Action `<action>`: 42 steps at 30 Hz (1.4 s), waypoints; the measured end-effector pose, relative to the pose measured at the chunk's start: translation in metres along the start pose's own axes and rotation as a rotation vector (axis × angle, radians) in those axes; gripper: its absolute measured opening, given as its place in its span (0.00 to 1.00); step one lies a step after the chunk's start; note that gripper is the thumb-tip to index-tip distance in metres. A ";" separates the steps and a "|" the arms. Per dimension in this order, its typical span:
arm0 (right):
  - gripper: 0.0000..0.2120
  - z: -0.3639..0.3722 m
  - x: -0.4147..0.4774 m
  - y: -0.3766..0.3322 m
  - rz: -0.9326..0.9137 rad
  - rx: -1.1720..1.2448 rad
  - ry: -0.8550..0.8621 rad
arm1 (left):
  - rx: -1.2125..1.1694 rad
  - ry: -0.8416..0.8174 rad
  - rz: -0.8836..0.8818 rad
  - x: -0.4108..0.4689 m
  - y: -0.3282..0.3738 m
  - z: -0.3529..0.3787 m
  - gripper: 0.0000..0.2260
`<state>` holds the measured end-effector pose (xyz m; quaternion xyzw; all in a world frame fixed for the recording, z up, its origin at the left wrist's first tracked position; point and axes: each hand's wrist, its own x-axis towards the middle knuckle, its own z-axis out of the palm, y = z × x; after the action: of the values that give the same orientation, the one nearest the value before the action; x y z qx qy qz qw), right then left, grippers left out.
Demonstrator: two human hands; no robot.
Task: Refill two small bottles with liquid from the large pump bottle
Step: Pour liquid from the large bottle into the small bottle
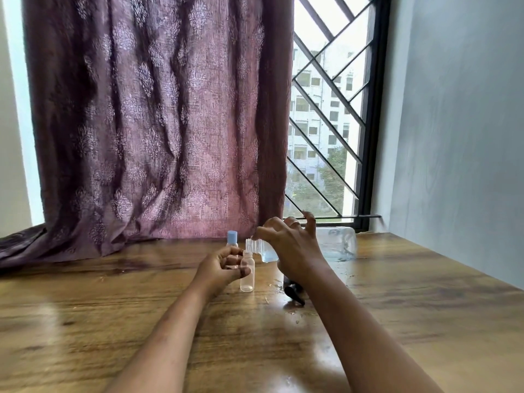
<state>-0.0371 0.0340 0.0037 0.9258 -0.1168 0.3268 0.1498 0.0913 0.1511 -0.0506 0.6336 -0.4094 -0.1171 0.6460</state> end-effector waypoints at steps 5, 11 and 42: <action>0.33 -0.001 0.000 -0.001 -0.003 -0.005 0.000 | -0.004 0.007 -0.004 -0.001 -0.001 0.000 0.16; 0.33 -0.001 0.000 -0.001 -0.001 -0.006 -0.004 | -0.018 0.020 -0.010 -0.002 0.001 0.002 0.16; 0.33 -0.001 0.001 -0.001 -0.003 -0.037 -0.010 | -0.020 0.015 0.004 -0.004 0.004 0.003 0.15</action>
<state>-0.0359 0.0354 0.0047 0.9247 -0.1222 0.3196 0.1668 0.0856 0.1526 -0.0491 0.6272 -0.4045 -0.1152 0.6555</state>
